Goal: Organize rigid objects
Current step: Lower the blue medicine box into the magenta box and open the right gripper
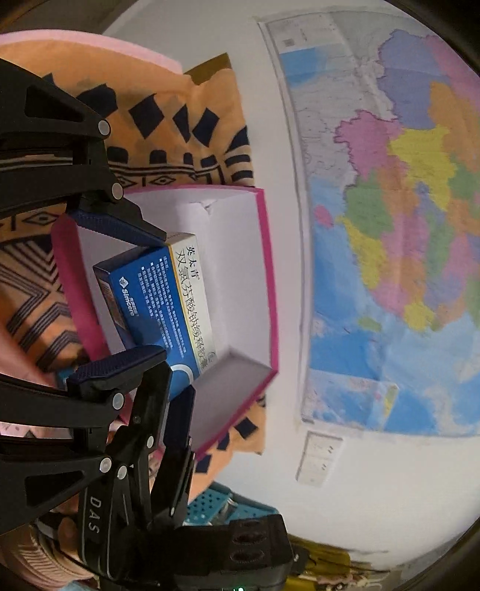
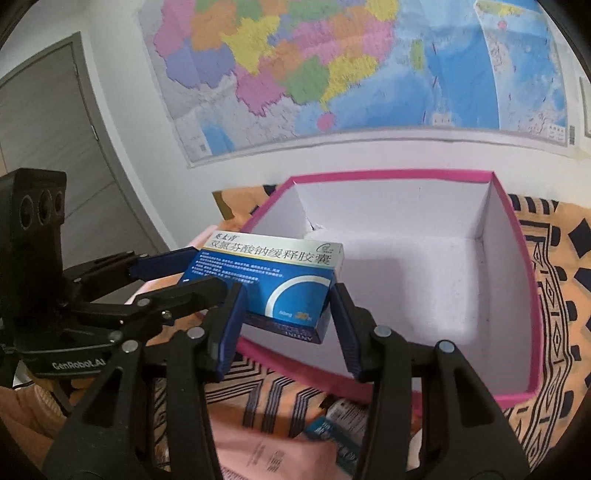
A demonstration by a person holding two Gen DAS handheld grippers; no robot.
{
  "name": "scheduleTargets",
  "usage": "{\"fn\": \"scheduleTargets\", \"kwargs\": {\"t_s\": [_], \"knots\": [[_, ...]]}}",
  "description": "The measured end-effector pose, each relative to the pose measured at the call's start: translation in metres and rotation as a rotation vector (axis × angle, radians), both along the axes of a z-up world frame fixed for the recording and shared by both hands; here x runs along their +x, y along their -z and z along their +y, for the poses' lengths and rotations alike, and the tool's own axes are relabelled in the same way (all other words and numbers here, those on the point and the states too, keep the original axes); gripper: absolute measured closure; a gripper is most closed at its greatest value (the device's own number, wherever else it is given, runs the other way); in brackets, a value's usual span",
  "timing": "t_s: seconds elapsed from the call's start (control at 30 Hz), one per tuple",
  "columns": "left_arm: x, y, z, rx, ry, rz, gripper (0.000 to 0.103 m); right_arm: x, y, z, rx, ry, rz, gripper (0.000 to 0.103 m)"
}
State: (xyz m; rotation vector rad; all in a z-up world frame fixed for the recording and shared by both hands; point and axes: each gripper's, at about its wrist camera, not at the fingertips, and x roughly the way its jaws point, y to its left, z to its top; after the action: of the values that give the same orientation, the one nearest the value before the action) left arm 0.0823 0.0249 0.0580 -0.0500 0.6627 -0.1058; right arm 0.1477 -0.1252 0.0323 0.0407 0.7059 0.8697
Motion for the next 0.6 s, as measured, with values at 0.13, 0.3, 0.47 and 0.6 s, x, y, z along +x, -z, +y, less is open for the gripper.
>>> {"fn": "scheduleTargets", "kwargs": {"t_s": [0.13,0.3,0.47,0.6], "knots": [[0.013,0.011,0.008,-0.019,-0.002,0.041,0.048,0.013,0.011,0.006,-0.02,0.009,0.032,0.053],[0.025,0.022,0.015,-0.027,-0.028,0.085,0.048,0.021,0.019,0.014,-0.043,0.0,0.059,0.053],[0.029,0.029,0.017,-0.031,-0.045,0.104,0.048,0.024,0.023,0.018,-0.054,0.009,0.069,0.053],[0.022,0.023,0.016,0.01,-0.08,0.061,0.047,0.02,0.02,0.012,-0.05,0.019,0.057,0.053]]}}
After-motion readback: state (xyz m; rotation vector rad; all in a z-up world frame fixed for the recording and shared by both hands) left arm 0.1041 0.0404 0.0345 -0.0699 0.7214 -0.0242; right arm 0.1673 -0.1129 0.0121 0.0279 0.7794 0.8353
